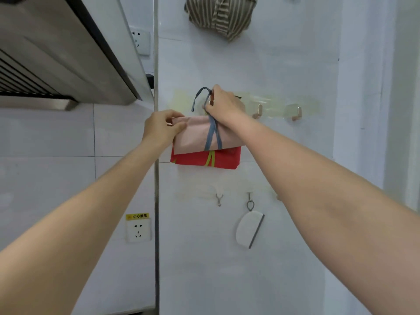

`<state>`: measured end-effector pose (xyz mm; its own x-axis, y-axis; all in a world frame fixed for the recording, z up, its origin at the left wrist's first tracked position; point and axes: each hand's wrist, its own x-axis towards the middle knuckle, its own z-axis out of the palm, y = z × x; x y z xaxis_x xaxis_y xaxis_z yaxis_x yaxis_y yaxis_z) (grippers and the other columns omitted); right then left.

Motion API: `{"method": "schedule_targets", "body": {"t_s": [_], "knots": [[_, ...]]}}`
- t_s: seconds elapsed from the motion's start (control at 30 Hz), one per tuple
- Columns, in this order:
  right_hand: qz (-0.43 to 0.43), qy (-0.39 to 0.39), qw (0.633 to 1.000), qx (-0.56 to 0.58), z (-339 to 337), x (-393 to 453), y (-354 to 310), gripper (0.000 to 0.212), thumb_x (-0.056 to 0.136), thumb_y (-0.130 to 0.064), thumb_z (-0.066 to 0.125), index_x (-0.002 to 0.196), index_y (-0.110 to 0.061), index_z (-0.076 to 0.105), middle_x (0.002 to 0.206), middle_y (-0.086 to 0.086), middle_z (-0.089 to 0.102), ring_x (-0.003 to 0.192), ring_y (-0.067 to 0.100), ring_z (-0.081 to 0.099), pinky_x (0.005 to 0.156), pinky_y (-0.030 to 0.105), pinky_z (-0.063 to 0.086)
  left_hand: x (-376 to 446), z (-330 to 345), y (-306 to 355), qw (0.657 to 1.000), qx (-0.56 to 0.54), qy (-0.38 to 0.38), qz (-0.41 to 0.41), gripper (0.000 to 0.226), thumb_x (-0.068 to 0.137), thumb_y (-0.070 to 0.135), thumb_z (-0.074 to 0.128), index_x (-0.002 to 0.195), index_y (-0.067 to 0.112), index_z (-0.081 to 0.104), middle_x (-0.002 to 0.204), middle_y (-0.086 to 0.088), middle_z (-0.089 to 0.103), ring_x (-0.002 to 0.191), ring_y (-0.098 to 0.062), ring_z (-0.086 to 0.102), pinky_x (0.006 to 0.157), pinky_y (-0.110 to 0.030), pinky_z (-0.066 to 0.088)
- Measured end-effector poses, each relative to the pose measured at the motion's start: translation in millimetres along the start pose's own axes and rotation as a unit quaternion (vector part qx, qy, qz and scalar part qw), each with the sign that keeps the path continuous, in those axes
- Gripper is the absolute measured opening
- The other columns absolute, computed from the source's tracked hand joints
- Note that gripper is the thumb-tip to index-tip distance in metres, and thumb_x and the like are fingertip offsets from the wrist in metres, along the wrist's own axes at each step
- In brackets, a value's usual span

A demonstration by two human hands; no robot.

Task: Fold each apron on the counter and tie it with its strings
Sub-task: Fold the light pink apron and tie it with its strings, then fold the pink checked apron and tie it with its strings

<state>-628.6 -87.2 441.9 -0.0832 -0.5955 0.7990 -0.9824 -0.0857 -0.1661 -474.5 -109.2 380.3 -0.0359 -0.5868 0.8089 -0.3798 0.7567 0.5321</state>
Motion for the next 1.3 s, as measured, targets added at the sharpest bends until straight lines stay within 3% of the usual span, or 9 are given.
{"method": "schedule_targets", "body": {"t_s": [0.17, 0.4, 0.57, 0.77, 0.87, 0.97, 1.07, 1.2, 1.3], "knots": [[0.016, -0.037, 0.998, -0.038, 10.0, 6.6, -4.9, 0.021, 0.084, -0.019, 0.05, 0.105, -0.013, 0.051, 0.114, 0.01, 0.057, 0.12, 0.03, 0.042, 0.081, 0.035, 0.035, 1.4, -5.2, -3.6, 0.999, 0.038, -0.01, 0.016, 0.027, 0.085, 0.015, 0.066, 0.111, 0.008, 0.066, 0.102, -0.007, 0.064, 0.085, -0.015, 0.052, 0.08, -0.025, 0.043], [-0.029, 0.001, 0.987, -0.161, 12.3, 1.0, -9.5, 0.044, 0.078, -0.019, 0.054, 0.12, -0.012, 0.042, 0.123, 0.009, 0.051, 0.122, 0.028, 0.035, 0.094, 0.041, 0.029, -0.7, -2.0, -4.5, 0.997, 0.054, -0.041, 0.04, 0.026, 0.086, 0.014, 0.065, 0.111, 0.011, 0.068, 0.104, -0.005, 0.067, 0.094, -0.02, 0.059, 0.079, -0.028, 0.047], [-0.023, -0.001, 0.992, -0.124, 11.9, -3.0, -10.3, 0.043, 0.081, -0.029, 0.05, 0.12, -0.009, 0.046, 0.123, 0.01, 0.05, 0.122, 0.028, 0.036, 0.095, 0.04, 0.029, -3.5, 4.0, -5.0, 0.997, 0.048, -0.05, 0.045, 0.024, 0.087, 0.014, 0.063, 0.111, 0.012, 0.067, 0.095, 0.001, 0.06, 0.09, -0.015, 0.055, 0.075, -0.026, 0.046], [0.042, 0.146, 0.988, 0.036, 31.5, -51.2, 2.2, 0.04, 0.088, -0.027, 0.048, 0.125, -0.011, 0.043, 0.125, 0.01, 0.04, 0.117, 0.028, 0.039, 0.092, 0.037, 0.032, -6.2, 8.5, -10.6, 0.981, 0.161, -0.06, 0.085, 0.023, 0.091, 0.019, 0.057, 0.111, 0.013, 0.065, 0.113, -0.009, 0.057, 0.104, -0.024, 0.053, 0.081, -0.022, 0.034], [0.056, 0.075, 0.994, 0.058, 46.7, -82.5, 12.0, 0.056, 0.089, -0.045, 0.048, 0.13, -0.01, 0.038, 0.129, 0.011, 0.041, 0.12, 0.031, 0.039, 0.097, 0.04, 0.029, -9.6, 12.8, -15.1, 0.981, 0.182, -0.052, 0.047, 0.022, 0.09, 0.022, 0.057, 0.109, 0.014, 0.064, 0.114, -0.013, 0.052, 0.103, -0.028, 0.052, 0.081, -0.024, 0.034], [-0.042, 0.013, 0.997, -0.057, 54.3, -102.8, 18.5, 0.092, 0.072, -0.071, 0.049, 0.143, -0.017, 0.026, 0.138, 0.007, 0.035, 0.123, 0.028, 0.037, 0.107, 0.044, 0.021, -10.7, 13.5, -16.0, 0.974, 0.215, -0.058, 0.034, 0.022, 0.091, 0.026, 0.056, 0.108, 0.013, 0.06, 0.108, -0.013, 0.056, 0.101, -0.029, 0.054, 0.077, -0.028, 0.037], [-0.092, -0.023, 0.975, -0.2, 57.0, -106.4, 28.0, 0.111, 0.064, -0.06, 0.071, 0.149, -0.019, 0.014, 0.143, 0.01, 0.032, 0.125, 0.031, 0.037, 0.107, 0.049, 0.022, -12.8, 9.3, -13.2, 0.979, 0.195, -0.064, -0.009, 0.028, 0.094, 0.037, 0.049, 0.099, 0.01, 0.053, 0.092, -0.008, 0.059, 0.086, -0.026, 0.056, 0.079, -0.034, 0.046], [-0.098, 0.063, 0.955, -0.272, 52.4, -95.4, 40.2, 0.112, 0.031, -0.044, 0.088, 0.132, -0.017, 0.051, 0.106, 0.012, 0.061, 0.092, 0.029, 0.06, 0.087, 0.046, 0.046, -23.8, 9.8, -14.8, 0.97, -0.036, -0.151, -0.189, 0.052, 0.095, 0.046, 0.04, 0.074, 0.002, 0.057, 0.076, -0.017, 0.064, 0.058, -0.022, 0.064, 0.069, -0.033, 0.058], [-0.101, 0.035, 0.943, -0.316, 53.7, -94.4, 42.7, 0.114, 0.035, -0.038, 0.088, 0.137, -0.02, 0.04, 0.117, 0.011, 0.058, 0.104, 0.029, 0.057, 0.097, 0.052, 0.041, -32.0, 12.4, -19.6, 0.954, -0.07, -0.181, -0.229, 0.051, 0.096, 0.046, 0.037, 0.078, 0.003, 0.057, 0.072, -0.014, 0.062, 0.051, -0.018, 0.063, 0.056, -0.025, 0.056]]}}
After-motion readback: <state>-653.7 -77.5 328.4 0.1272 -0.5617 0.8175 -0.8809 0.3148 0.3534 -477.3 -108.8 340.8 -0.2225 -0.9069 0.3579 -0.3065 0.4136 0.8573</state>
